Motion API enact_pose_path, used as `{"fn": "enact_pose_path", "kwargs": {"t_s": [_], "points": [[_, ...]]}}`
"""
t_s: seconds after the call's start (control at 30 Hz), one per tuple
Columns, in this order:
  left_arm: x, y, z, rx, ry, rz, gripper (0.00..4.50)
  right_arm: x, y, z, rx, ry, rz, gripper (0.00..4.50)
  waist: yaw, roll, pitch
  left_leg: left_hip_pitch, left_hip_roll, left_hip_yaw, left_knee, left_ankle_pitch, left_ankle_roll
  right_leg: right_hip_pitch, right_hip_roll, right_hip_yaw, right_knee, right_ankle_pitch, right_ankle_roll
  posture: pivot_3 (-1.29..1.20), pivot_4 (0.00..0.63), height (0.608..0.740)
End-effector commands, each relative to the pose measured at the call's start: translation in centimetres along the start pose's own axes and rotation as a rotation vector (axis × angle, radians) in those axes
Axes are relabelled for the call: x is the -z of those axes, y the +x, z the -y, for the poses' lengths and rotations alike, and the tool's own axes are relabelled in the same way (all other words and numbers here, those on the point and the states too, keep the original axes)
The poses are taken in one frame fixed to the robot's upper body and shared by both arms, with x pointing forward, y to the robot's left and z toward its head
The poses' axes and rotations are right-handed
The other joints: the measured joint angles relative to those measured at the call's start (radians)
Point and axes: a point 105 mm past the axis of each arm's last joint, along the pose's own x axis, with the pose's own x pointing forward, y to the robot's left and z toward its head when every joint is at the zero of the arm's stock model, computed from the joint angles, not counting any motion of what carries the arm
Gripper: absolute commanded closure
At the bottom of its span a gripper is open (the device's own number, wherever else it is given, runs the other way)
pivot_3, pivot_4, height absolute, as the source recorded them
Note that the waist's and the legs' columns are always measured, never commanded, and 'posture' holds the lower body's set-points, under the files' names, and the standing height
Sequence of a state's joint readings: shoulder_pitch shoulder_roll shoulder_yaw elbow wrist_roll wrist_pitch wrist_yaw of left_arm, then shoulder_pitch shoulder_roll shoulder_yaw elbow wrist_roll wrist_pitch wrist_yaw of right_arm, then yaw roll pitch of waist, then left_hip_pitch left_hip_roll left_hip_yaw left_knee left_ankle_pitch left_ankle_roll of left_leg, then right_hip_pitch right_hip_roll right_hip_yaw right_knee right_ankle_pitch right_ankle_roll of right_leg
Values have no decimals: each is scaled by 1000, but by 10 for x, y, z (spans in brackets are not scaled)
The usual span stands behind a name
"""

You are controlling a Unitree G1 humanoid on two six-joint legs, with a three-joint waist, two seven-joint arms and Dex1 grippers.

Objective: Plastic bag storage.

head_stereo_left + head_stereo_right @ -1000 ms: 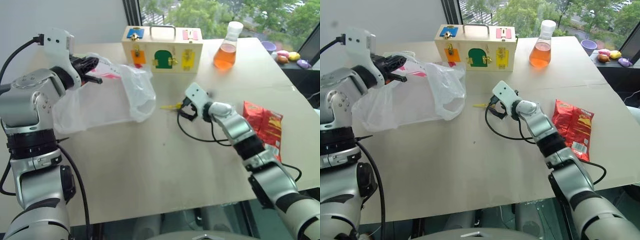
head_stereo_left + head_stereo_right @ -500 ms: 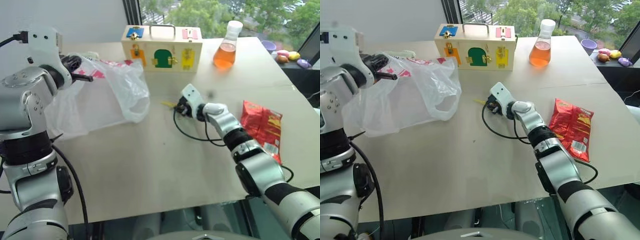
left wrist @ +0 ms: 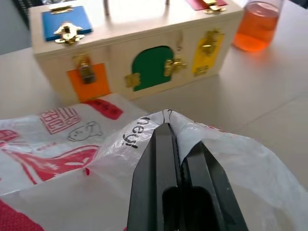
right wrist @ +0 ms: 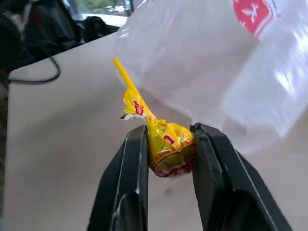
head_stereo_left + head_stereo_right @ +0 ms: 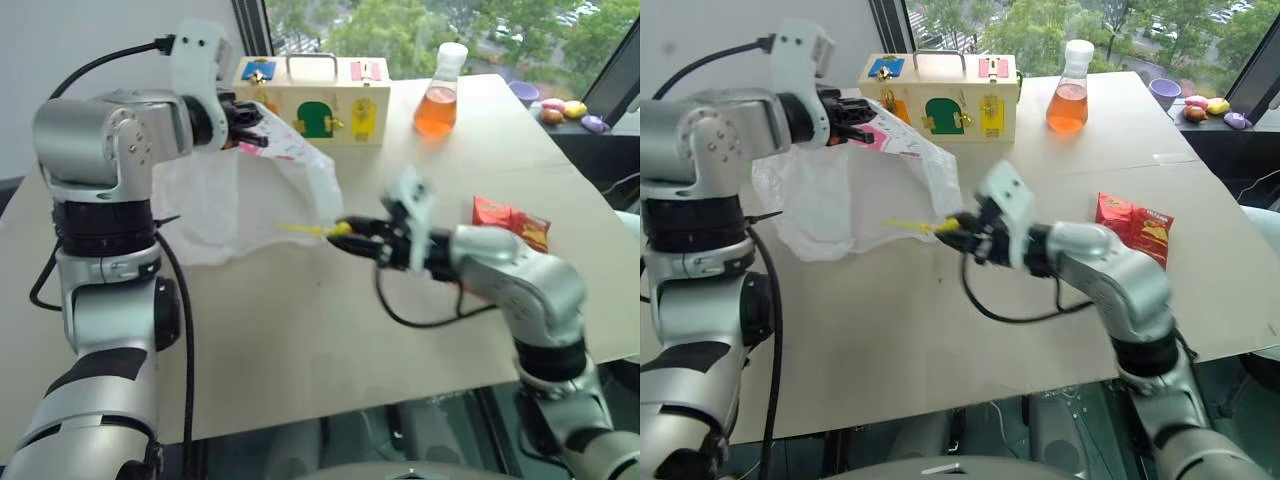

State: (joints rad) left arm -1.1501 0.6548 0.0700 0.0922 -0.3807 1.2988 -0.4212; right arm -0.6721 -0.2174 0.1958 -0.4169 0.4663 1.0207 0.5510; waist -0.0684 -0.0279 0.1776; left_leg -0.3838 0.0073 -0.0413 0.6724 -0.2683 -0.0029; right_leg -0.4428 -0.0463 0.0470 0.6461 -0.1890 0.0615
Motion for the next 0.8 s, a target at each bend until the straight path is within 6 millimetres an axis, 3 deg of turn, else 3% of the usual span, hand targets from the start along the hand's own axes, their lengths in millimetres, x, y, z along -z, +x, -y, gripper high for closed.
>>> {"fn": "enact_pose_path", "kwargs": {"t_s": [0.03, 0.13, 0.3, 0.43, 0.5, 0.6, 0.67, 0.7, 0.77, 0.8], "points": [[-22, -12, 5, 36, 22, 64, 4500, 5, 23, 32, 190, -64, -72, 3750, 0, 0, 0, 2, 0, 0, 0, 0, 0, 1, 1, 1, 0, 0, 0, 0, 150, 740], [-21, -22, 5, 74, 6, 31, 4500, 8, 35, 54, 296, -45, -72, 3750, -1, 0, 0, 1, 0, 1, 0, 0, 0, 1, 0, 3, 0, 2, -3, 0, 150, 740], [2, -40, 14, 172, 30, -97, 4500, 21, 12, 83, 420, -79, -121, 3750, -1, 0, 0, -11, -1, 0, -1, 1, -2, -8, -1, 2, 1, 2, -3, 0, 150, 740], [12, -45, 39, 286, -1, -116, 4500, 32, 11, 84, 442, -94, -148, 3750, 4, 0, 0, -15, -3, -2, -2, 0, -2, -8, -4, -2, -5, 2, -3, 0, 150, 740], [15, -42, 43, 294, -16, -103, 4500, 29, 23, 79, 420, -98, -127, 3750, 3, 0, 0, -16, -3, -2, -2, 0, -2, -8, -5, -2, -5, 2, -3, 0, 150, 740], [12, -35, 45, 289, -68, -71, 4500, 12, 64, 58, 318, -139, -42, 3750, -8, 0, 0, -13, -3, -2, -2, 0, -1, -8, -4, -1, -5, 2, -3, 0, 150, 740], [10, -31, 45, 268, -91, -57, 4500, 3, 90, 33, 148, -88, 16, 3750, -15, 0, 0, -10, -1, -1, -2, -1, 1, -8, -2, 0, -4, 2, -3, 0, 150, 740], [10, -30, 46, 270, -103, -53, 4500, -2, 97, 35, 161, -73, 46, 3750, -17, 0, 0, -8, -1, -2, -2, -1, 0, -8, -1, 0, -2, 2, -3, 0, 150, 740], [9, -29, 49, 276, -106, -45, 4500, 5, 102, 43, 206, -137, 20, 2733, -18, 0, 0, -7, -1, -3, -2, -1, 0, -7, -1, 0, -1, 2, -4, 0, 150, 740], [9, -28, 49, 273, -110, -39, 4500, 6, 100, 48, 230, -168, 22, 2455, -14, 0, 0, -7, -1, -4, -2, -1, -1, -7, -1, -1, 0, 2, -4, 0, 150, 740]]}}
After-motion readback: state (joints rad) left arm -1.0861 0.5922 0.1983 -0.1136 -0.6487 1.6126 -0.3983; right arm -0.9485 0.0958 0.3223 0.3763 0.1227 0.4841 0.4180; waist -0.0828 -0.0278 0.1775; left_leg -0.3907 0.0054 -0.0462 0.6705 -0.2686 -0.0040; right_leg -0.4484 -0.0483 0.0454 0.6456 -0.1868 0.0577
